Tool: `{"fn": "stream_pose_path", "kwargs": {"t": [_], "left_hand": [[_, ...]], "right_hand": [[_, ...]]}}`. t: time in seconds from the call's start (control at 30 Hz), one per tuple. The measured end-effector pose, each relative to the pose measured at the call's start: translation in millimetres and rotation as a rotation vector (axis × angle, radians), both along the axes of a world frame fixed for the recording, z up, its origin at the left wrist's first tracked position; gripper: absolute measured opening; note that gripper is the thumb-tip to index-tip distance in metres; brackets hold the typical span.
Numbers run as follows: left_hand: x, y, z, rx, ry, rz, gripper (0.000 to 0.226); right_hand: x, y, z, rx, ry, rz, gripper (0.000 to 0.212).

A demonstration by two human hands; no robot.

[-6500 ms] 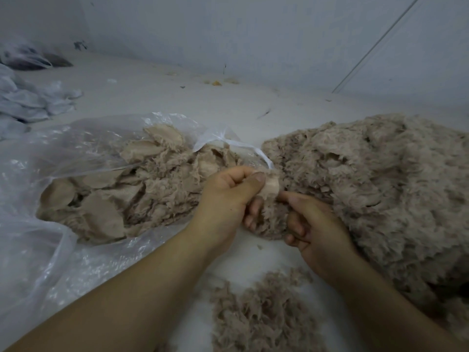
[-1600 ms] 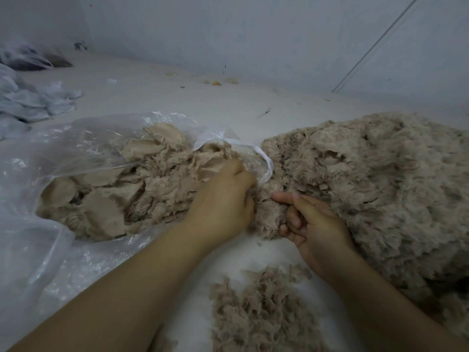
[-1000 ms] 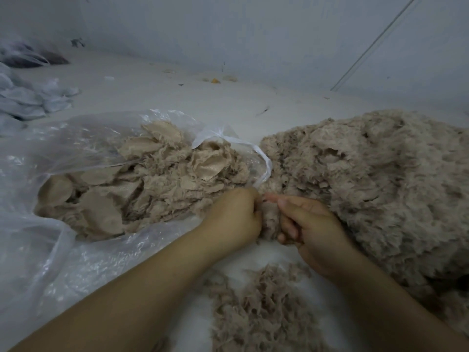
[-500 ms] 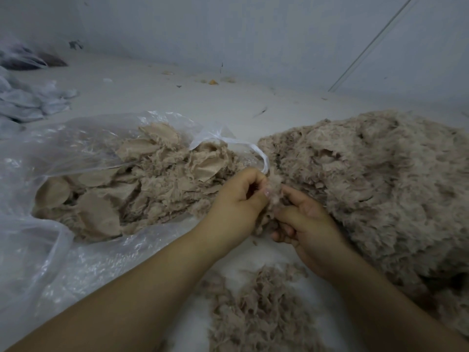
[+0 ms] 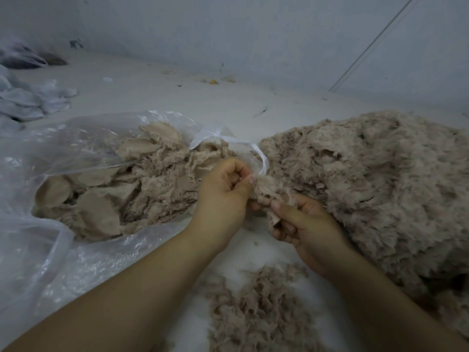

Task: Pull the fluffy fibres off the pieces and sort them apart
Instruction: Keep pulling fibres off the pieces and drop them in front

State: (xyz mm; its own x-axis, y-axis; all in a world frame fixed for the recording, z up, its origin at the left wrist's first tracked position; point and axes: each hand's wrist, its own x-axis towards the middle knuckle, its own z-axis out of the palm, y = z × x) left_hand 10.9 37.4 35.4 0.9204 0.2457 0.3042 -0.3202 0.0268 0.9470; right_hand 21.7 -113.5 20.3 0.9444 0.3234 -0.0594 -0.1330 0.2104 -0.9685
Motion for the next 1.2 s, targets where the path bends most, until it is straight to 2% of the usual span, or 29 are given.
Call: {"fn": "stream_pose_path", "kwargs": {"t": [0.07,0.2,0.33,0.47,0.53,0.63,0.7,0.77,0.9,0.97,1.03,1.13,1.2], "left_hand": [[3.4,4.6,0.6,-0.053,-0.009,0.017,0.015],[8.2,14.1,1.6,-0.115,-0.019,0.084,0.022],[8.9,21.0,6.1,-0.151,-0.025,0.088,0.027],[6.0,19.3,9.6,-0.132,0.034,-0.070,0.022],[2.1,14.1,8.8,-0.146,0.088,-0.185,0.024],[-1.3,7.9,8.8,-0.259,0.174,-0.377,0.019],[-1.8,7.3,9.4,-0.317,0.185,-0.477,0.017],[-2.1,8.2,10.0,-0.354,0.166,-0.542,0.025],[-1.6,8.8,10.2,-0.380,0.166,-0.547,0.044],[-0.3,6.7,8.4,-0.294,0.180,-0.450,0.046],[0.6,5.0,5.5,-0.105,0.217,-0.293,0.040],[-0.2,4.5,1.4,0.051,0.274,-0.233,0.010],[-0.3,4.8,-0.9,0.099,0.289,-0.244,0.015]], "right_hand": [[1.3,0.7,0.4,0.022,0.054,-0.060,0.009],[3.4,1.8,1.6,0.068,0.146,-0.172,0.021],[3.1,3.3,1.8,0.048,0.129,-0.173,0.023],[0.6,2.2,2.4,-0.003,0.049,-0.129,0.015],[0.2,0.1,2.6,-0.032,0.016,-0.092,0.017],[-0.7,-2.4,2.7,-0.034,-0.027,-0.005,0.028],[-1.7,-1.3,3.1,-0.035,-0.064,0.058,0.018],[-1.8,0.3,3.2,-0.045,-0.066,0.065,0.010],[-0.8,-0.7,1.1,-0.028,-0.055,0.042,0.008],[-0.3,-0.5,-0.2,-0.018,-0.047,0.025,0.020],[0.0,-0.5,-1.4,-0.008,-0.039,-0.005,0.025],[1.1,0.5,-3.0,-0.014,-0.055,-0.022,0.015],[2.1,0.9,-4.2,-0.031,-0.067,-0.009,0.009]]}}
